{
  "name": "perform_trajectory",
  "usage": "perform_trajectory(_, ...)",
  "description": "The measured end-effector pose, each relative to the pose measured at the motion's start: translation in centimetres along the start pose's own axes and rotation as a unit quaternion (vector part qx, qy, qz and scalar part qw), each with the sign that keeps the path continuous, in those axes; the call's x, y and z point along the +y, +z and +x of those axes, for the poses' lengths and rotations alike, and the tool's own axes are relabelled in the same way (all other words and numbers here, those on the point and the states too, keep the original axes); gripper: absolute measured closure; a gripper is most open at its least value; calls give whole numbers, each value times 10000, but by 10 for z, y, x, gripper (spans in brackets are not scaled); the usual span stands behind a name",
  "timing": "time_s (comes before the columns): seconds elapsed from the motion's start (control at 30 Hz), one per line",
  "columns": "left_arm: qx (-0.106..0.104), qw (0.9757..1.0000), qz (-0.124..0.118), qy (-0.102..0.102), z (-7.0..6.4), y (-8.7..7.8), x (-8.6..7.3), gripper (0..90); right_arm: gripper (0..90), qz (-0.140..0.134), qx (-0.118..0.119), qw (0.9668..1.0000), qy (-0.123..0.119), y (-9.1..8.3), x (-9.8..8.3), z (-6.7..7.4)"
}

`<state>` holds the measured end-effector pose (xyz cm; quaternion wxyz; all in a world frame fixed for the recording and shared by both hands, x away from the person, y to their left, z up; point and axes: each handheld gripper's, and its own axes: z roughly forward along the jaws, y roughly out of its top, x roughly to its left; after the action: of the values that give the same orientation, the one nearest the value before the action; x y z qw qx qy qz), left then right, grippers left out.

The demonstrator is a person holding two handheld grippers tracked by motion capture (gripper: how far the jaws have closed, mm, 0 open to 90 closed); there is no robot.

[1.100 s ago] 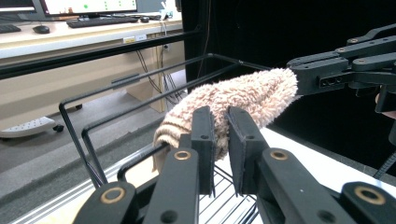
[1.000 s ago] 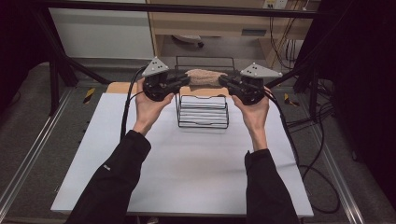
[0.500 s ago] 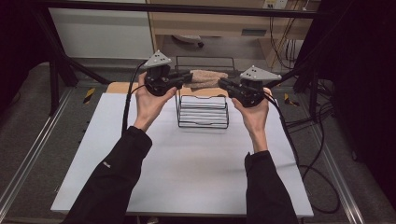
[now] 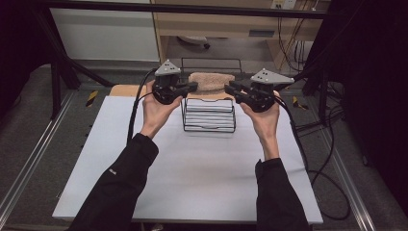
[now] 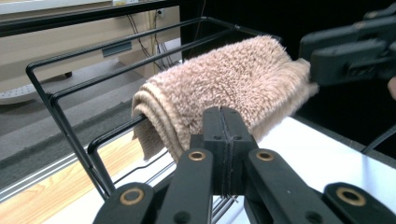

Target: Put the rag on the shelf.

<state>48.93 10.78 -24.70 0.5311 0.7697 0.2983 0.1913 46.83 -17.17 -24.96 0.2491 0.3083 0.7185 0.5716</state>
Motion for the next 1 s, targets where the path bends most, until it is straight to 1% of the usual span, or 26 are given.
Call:
perform_trajectory(0.1, 15, 10000, 45, 47, 0, 1, -3, 896, 761, 5, 43, 10000, 58, 0, 1, 0)
perform_trajectory(0.17, 22, 10000, 33, 56, 0, 2, -6, 896, 829, 152, 37, 9998, 138, 1, 0, 1)
perform_trajectory(0.23, 29, 10000, 44, 72, 0, 3, -8, 896, 869, 354, -40, 9992, 176, 3, -3, 1)
perform_trajectory(0.33, 49, 9999, 39, 90, 1, 4, -11, 896, 900, 423, -30, 9986, 307, 3, -8, 0)
perform_trajectory(0.43, 77, 9999, 55, 100, 1, 6, -12, 896, 900, 460, -62, 9983, 364, 4, -13, -2)
perform_trajectory(0.57, 110, 9999, 43, 116, 0, 10, -13, 896, 900, 466, -153, 9982, 358, 7, -17, -3)
perform_trajectory(0.7, 173, 9998, 54, 111, 1, 16, -14, 895, 900, 519, -258, 9978, 322, 13, -21, -6)
perform_trajectory(0.83, 220, 9997, 47, 88, 3, 20, -15, 893, 892, 513, -348, 9977, 291, 19, -23, -7)
perform_trajectory(0.93, 222, 9997, 63, 74, 5, 20, -16, 889, 879, 517, -383, 9976, 274, 21, -24, -7)
perform_trajectory(1.0, 216, 9997, 62, 102, 4, 19, -16, 881, 869, 493, -393, 9977, 251, 21, -24, -7)
